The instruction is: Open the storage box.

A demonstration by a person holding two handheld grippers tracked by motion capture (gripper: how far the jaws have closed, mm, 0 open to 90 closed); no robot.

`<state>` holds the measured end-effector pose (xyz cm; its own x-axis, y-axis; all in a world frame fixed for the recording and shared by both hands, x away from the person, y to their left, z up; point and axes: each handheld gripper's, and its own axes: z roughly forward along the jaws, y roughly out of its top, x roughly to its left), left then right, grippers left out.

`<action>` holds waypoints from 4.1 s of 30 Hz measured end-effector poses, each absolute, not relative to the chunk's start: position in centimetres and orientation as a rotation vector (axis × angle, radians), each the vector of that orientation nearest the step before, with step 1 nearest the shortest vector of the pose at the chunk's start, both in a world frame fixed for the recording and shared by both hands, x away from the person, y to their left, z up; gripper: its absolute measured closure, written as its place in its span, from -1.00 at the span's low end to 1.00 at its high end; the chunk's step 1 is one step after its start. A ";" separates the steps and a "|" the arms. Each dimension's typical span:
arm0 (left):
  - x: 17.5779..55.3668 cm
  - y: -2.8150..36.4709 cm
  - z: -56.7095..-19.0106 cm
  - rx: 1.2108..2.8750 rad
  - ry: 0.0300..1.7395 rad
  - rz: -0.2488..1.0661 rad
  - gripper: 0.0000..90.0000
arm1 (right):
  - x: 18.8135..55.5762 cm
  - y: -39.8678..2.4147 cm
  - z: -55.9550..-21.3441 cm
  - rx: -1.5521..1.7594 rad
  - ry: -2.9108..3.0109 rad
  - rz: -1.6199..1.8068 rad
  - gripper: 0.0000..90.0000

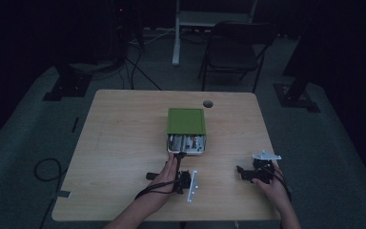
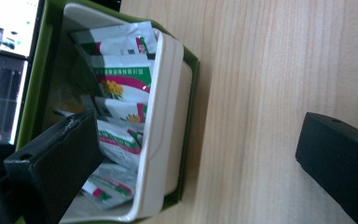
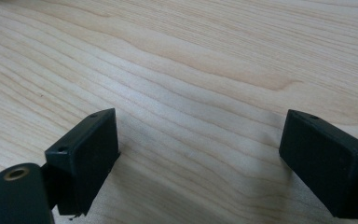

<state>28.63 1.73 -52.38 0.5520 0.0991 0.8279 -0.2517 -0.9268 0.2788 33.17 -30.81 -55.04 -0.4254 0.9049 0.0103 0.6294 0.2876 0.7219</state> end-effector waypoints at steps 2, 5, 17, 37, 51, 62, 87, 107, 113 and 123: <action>28.8 1.4 -52.5 2.408 -0.162 1.362 -0.99 | 33.2 -30.8 -55.0 1.378 2.160 0.930 -0.75; 29.1 1.0 -52.8 2.395 -0.190 1.425 -0.99 | 33.2 -30.8 -55.0 1.378 2.160 0.930 -0.75; 30.2 -0.5 -53.1 2.341 -0.295 1.510 -0.29 | 33.2 -30.8 -55.0 1.378 2.160 0.930 -0.75; 31.7 -1.4 -53.7 2.424 -0.158 1.594 0.42 | 33.2 -30.8 -55.0 1.378 2.160 0.930 -0.75; 31.9 -2.0 -54.3 2.466 -0.230 1.664 0.61 | 33.2 -30.8 -55.0 1.379 2.160 0.931 -0.75; 31.7 -2.1 -53.8 2.514 -0.203 1.620 0.62 | 33.2 -30.8 -55.0 1.378 2.160 0.930 -0.75; 29.4 -2.2 -53.4 2.548 -0.218 1.576 0.63 | 33.2 -30.8 -55.0 1.379 2.160 0.930 -0.75; 27.4 -1.8 -53.2 2.555 -0.245 1.544 0.63 | 33.2 -30.8 -55.0 1.379 2.160 0.929 -0.75; 26.9 -1.7 -53.2 2.567 -0.254 1.536 0.63 | 33.2 -30.8 -55.0 1.378 2.161 0.929 -0.75; 26.1 -1.7 -53.1 2.562 -0.253 1.521 0.63 | 33.2 -30.8 -55.0 1.378 2.160 0.929 -0.75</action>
